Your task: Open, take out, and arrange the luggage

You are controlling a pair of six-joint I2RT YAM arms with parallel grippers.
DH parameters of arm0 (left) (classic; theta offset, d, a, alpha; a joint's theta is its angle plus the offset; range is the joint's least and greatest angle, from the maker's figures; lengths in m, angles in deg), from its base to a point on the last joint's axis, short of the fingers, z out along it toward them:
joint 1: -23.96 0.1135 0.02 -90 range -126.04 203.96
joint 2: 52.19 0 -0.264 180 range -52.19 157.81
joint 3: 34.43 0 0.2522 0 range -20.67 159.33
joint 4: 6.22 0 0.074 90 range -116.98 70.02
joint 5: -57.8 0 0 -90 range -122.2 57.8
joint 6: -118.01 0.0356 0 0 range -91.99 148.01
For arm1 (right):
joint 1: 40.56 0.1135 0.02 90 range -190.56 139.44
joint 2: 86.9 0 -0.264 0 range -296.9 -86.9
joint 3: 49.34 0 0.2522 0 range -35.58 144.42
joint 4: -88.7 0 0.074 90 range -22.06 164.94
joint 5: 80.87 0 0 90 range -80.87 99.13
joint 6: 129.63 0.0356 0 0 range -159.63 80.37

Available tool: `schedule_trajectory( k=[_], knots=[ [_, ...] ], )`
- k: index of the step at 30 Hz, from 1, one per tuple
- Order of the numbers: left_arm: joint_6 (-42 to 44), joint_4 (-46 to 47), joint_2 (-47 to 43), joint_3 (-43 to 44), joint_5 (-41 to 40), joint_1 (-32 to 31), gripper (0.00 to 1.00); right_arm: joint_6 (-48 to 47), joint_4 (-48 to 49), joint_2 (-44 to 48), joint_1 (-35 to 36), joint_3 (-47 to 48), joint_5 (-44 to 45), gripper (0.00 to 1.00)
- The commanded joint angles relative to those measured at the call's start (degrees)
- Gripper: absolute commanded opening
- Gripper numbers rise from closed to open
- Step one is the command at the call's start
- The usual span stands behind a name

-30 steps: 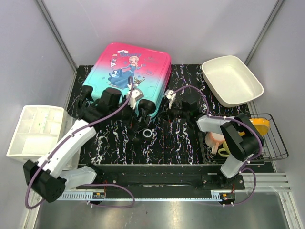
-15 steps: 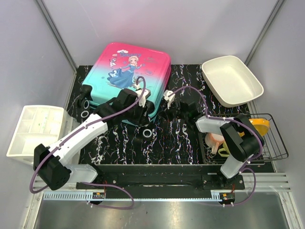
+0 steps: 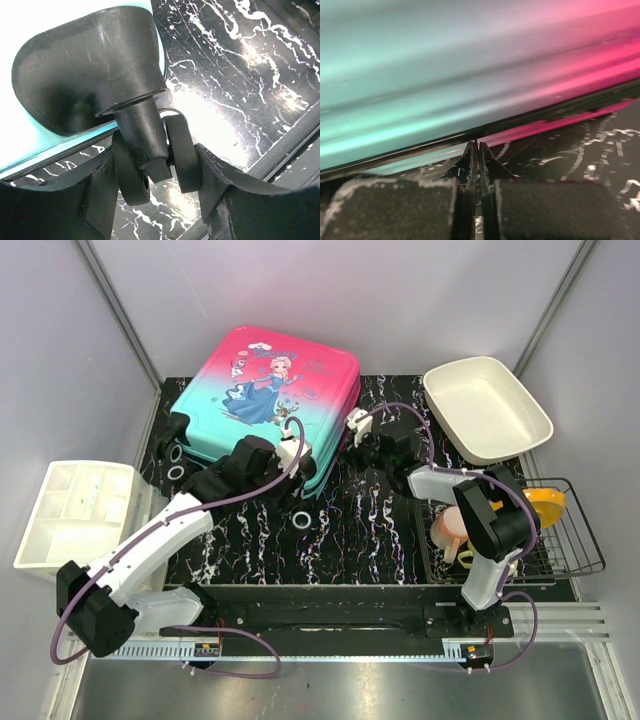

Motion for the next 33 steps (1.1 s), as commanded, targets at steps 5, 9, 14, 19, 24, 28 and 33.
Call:
schedule_trajectory(
  k=[5,9,14,19,24,28,33],
  knots=[
    [18.05,-20.19,-3.72,-1.46,5.26,-0.65,0.0,-1.45,4.57,-1.04,-10.09,8.93,12.52,0.0],
    [27.61,-24.93,-5.12,-2.24,5.17,-0.48,0.0,-1.63,1.06,0.19,-12.12,8.67,12.7,0.0],
    [37.55,-30.12,-8.81,-3.91,3.5,1.19,0.0,-1.45,-2.64,3.44,-12.65,6.3,12.52,0.0],
    [44.42,-31.01,-10.66,-4.71,1.74,10.21,0.0,-1.98,-7.47,9.32,-12.56,1.29,12.44,0.0],
    [46.28,-28.29,-4.97,-0.5,2.27,26.04,0.0,-2.42,-12.57,16.09,-12.73,-4.77,10.77,0.0],
    [41.89,-24.6,1.54,5.3,4.29,35.45,0.0,-1.54,-16.35,19.79,-12.65,-7.94,8.92,0.0],
    [41.62,-23.19,5.33,8.48,5.78,37.23,0.0,-3.64,-15.57,19.71,-12.82,-8.65,10.67,0.0]
  ],
)
